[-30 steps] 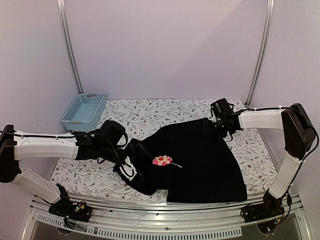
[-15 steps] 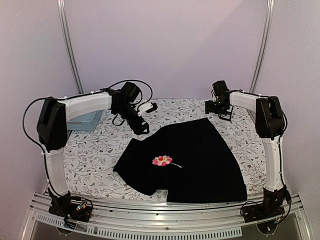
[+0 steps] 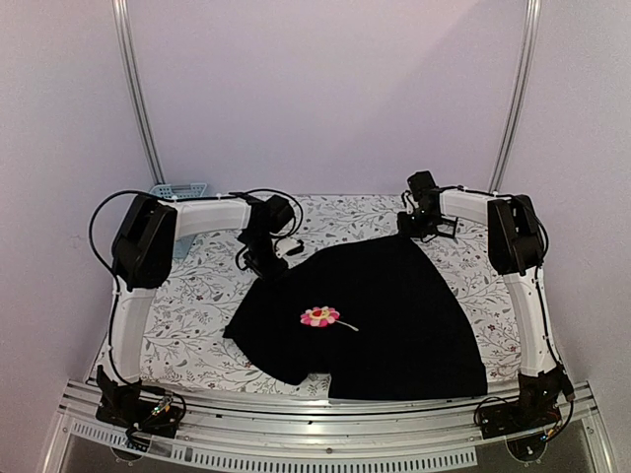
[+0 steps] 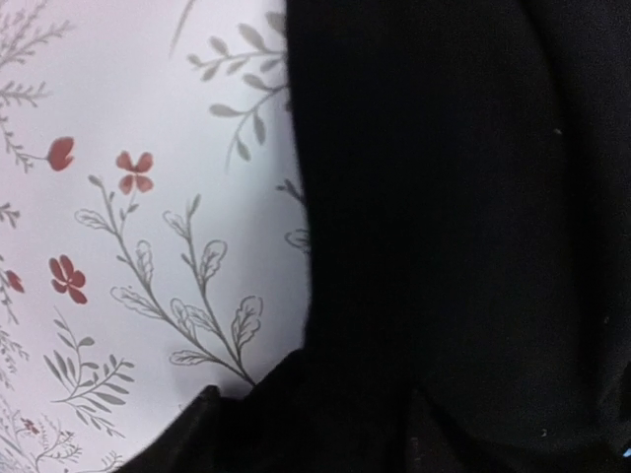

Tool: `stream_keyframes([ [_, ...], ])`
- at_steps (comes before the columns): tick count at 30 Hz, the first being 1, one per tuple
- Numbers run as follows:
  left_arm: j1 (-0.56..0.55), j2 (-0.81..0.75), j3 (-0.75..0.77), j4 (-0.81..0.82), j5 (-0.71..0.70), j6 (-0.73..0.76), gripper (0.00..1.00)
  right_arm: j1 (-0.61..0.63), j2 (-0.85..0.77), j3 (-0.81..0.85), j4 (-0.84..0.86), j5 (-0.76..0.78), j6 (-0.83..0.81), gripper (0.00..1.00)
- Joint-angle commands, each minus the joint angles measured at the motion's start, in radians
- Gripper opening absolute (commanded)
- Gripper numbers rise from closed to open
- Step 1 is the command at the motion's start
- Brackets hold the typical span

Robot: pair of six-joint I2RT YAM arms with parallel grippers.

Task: Pin the brooch onto the clothing
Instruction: Pick up the clothing with brooches from the center of the board, then flatten out the clothing with brooches at the center of the board.

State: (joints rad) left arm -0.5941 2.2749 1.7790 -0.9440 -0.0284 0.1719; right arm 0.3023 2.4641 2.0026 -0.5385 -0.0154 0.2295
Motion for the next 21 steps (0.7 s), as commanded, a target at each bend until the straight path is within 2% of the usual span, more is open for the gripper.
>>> stream_keyframes([
  [1, -0.024, 0.044, -0.04, -0.061, 0.013, 0.024, 0.37, 0.01, 0.034, -0.059, -0.064, -0.08, 0.017, 0.05],
  [2, -0.023, 0.048, -0.038, -0.062, 0.02, 0.028, 0.18, 0.009, 0.021, -0.062, -0.057, -0.082, 0.015, 0.0],
  [3, -0.019, 0.052, -0.027, -0.065, 0.016, 0.033, 0.02, 0.009, 0.01, -0.061, -0.05, -0.082, 0.012, 0.0],
  [6, 0.014, 0.054, 0.069, -0.042, -0.029, 0.069, 0.0, -0.002, -0.036, -0.061, -0.013, -0.057, 0.0, 0.0],
  [10, 0.072, 0.015, 0.153, 0.128, -0.169, 0.205, 0.0, -0.043, -0.117, -0.062, 0.067, 0.01, -0.021, 0.0],
  [14, 0.086, -0.004, 0.224, 0.247, -0.23, 0.333, 0.0, -0.078, -0.155, -0.062, 0.151, 0.055, -0.024, 0.0],
  [21, 0.108, 0.012, 0.376, 0.294, -0.291, 0.466, 0.0, -0.101, -0.209, -0.052, 0.255, 0.09, -0.035, 0.0],
])
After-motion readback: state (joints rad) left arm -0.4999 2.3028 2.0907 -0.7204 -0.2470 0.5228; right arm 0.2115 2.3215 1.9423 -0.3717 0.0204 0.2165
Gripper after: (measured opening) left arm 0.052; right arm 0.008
